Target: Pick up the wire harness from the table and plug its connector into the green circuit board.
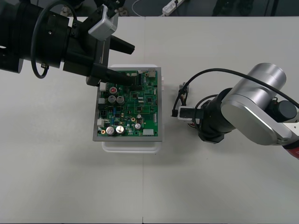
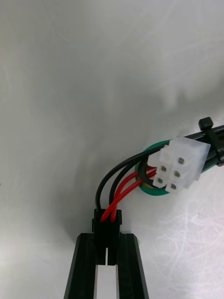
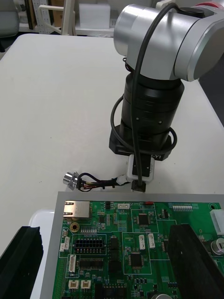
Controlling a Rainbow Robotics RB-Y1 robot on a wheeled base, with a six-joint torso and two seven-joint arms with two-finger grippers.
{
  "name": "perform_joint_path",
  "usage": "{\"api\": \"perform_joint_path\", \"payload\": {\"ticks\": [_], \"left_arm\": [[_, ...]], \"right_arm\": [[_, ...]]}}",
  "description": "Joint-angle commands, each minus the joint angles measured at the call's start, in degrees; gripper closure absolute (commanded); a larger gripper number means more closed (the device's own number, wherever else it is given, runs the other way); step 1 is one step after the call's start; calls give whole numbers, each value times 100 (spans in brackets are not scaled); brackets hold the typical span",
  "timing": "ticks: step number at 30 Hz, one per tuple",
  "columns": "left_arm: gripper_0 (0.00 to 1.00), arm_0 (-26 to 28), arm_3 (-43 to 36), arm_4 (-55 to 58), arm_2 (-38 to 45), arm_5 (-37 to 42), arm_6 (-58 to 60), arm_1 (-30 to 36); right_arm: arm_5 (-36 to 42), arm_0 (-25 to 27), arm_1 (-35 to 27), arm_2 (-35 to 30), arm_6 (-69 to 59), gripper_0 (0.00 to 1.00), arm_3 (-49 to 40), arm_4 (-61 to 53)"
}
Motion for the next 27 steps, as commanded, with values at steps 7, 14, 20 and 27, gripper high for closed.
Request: {"api": "perform_joint_path", "payload": {"ticks": [7, 14, 20, 27], "left_arm": [[22, -276, -165, -19, -59, 273, 309, -80], [22, -276, -165, -19, -59, 273, 309, -80], [23, -91, -112, 69, -165, 220, 450, -212], [22, -91, -112, 86, -156, 220, 529, -203]], "right_arm": [[-19, -158, -413, -393, -80, 100, -64, -249], [-19, -167, -536, -516, -10, 100, -178, -337], [-19, -176, -667, -551, 17, 100, -327, -416], [-19, -238, -720, -587, 17, 100, -468, -557]]}}
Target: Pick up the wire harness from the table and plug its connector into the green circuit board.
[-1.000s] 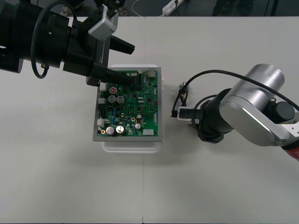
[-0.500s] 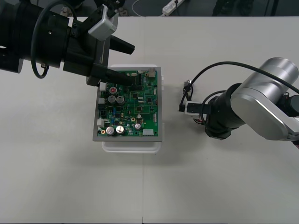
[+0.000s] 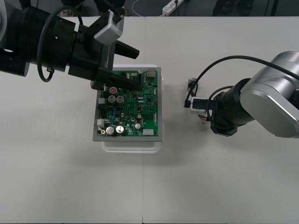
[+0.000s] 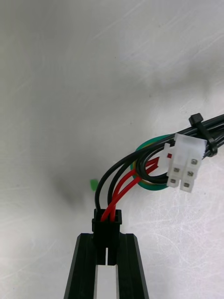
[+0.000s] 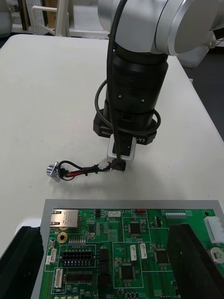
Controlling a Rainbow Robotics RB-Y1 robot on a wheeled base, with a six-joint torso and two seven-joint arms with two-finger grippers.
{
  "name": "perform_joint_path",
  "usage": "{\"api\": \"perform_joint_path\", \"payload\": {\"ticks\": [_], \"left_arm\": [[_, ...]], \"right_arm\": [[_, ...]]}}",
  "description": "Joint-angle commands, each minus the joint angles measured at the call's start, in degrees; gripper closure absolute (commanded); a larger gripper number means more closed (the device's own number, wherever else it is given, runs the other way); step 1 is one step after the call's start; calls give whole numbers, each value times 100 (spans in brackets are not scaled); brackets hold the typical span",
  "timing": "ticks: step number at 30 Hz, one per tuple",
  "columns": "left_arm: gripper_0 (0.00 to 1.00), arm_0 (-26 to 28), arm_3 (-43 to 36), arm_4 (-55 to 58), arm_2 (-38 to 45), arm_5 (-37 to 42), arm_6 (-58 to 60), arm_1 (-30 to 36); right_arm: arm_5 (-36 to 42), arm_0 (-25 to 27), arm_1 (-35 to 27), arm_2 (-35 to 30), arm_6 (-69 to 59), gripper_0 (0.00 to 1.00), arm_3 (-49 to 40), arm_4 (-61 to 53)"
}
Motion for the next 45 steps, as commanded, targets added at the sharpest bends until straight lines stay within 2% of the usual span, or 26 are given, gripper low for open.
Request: {"api": "perform_joint_path", "payload": {"ticks": [1, 6, 18, 27, 45], "left_arm": [[22, -107, -112, 89, -46, 219, 521, -85], [23, -107, -112, 151, -46, 210, 539, -50], [22, -116, -104, 415, -29, 79, 530, 99], [23, -116, 195, 784, 217, -484, 416, 90], [23, -98, 758, 1531, 507, -1090, -279, 99]], "right_arm": [[-19, -261, -201, -278, -2, 100, -284, -261], [-19, -261, -236, -507, 15, 100, -310, -613], [-19, -332, -649, -586, 33, 100, -512, -1087], [-19, -393, -904, -691, 77, 100, -512, -1439], [-19, -569, -1388, -683, 165, 100, -512, -1949]]}}
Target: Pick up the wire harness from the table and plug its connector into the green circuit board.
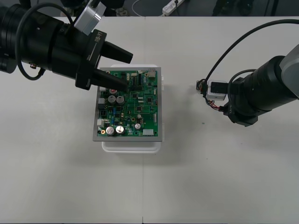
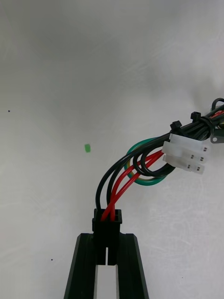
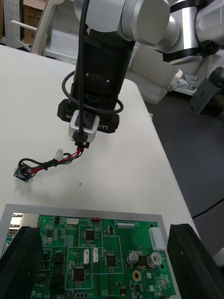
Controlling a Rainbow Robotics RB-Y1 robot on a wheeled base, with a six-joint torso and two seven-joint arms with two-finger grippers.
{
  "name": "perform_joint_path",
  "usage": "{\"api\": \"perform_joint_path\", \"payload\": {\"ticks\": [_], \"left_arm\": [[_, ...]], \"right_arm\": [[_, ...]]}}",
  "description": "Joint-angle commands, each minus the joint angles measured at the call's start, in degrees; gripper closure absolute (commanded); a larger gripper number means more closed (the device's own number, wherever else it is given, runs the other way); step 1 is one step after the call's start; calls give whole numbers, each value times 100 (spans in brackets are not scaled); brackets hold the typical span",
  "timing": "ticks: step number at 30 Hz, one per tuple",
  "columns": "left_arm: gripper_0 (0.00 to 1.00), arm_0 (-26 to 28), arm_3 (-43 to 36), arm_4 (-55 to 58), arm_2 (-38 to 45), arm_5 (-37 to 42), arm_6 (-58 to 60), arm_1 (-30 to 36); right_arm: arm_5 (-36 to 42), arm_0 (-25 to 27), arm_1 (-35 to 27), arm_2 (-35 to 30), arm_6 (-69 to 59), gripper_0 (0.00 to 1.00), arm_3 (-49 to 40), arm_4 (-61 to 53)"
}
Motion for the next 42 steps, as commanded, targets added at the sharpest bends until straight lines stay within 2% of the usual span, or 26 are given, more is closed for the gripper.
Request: {"api": "perform_joint_path", "payload": {"ticks": [1, 13, 20, 27, 42], "left_arm": [[22, -98, 110, 226, 277, -388, -501, 98], [23, -19, 365, 657, 497, -748, -782, 98], [22, 210, 338, 1009, 629, -783, -1010, 89], [22, 359, 330, 1053, 866, -1038, -1336, -34], [22, 755, 338, 1387, 1156, -1038, -1977, -263]], "right_arm": [[-19, -290, -331, -187, 161, 100, -176, -254], [-19, -378, -498, -310, 170, 100, -176, -887], [-19, -378, -542, -644, 179, 100, -114, -1511], [-19, -378, -551, -785, 170, 100, 61, -2276], [-19, -378, -559, -1049, -32, 100, 228, -3542]]}}
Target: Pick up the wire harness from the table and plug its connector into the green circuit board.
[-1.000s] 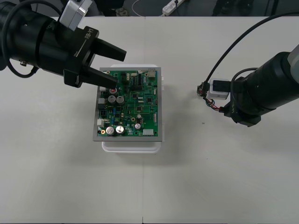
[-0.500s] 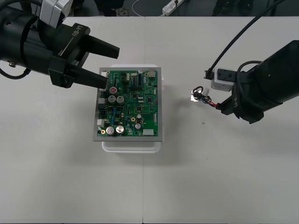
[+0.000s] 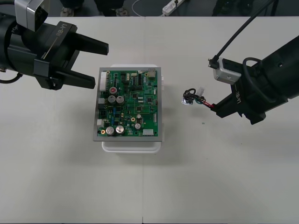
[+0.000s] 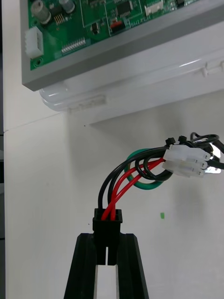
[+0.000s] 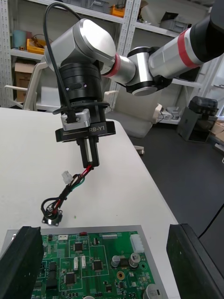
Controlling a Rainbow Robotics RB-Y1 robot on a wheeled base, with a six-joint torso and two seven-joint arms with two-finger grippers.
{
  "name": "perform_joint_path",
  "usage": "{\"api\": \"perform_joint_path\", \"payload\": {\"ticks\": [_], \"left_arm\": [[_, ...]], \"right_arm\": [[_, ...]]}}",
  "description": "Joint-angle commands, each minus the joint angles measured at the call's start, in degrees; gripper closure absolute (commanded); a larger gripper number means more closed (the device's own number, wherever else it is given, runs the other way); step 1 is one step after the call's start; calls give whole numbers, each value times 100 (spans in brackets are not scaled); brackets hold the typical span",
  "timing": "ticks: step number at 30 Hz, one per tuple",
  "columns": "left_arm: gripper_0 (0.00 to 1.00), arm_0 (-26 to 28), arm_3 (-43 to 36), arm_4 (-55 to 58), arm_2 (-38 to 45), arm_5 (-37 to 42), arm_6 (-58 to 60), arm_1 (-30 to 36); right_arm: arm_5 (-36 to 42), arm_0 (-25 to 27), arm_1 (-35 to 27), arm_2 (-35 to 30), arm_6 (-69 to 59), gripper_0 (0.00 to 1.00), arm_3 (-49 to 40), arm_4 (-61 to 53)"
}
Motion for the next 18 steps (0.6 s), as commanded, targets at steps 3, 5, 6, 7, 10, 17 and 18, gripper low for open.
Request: {"api": "perform_joint_path", "payload": {"ticks": [3, 5, 6, 7, 10, 17, 18], "left_arm": [[23, 232, -40, 320, 186, -210, -679, -194], [22, 241, 13, 311, 282, -210, -688, -273], [22, 241, 48, 311, 335, -210, -688, -334], [22, 241, 74, 311, 370, -210, -688, -370], [23, 267, 101, 337, 423, -210, -705, -413], [22, 443, 101, 513, 423, -210, -758, -457], [23, 451, 109, 513, 423, -210, -767, -466]], "right_arm": [[-19, -219, -238, -217, -112, 100, -21, -425], [-19, -219, -238, -209, -147, 100, -21, -495], [-19, -219, -238, -217, -173, 100, -21, -548], [-19, -219, -238, -217, -200, 100, -4, -592], [-19, -202, -256, -209, -261, 100, 32, -794], [-19, -140, -335, -209, -639, 100, 172, -1550], [-19, -140, -326, -209, -727, 100, 181, -1647]]}}
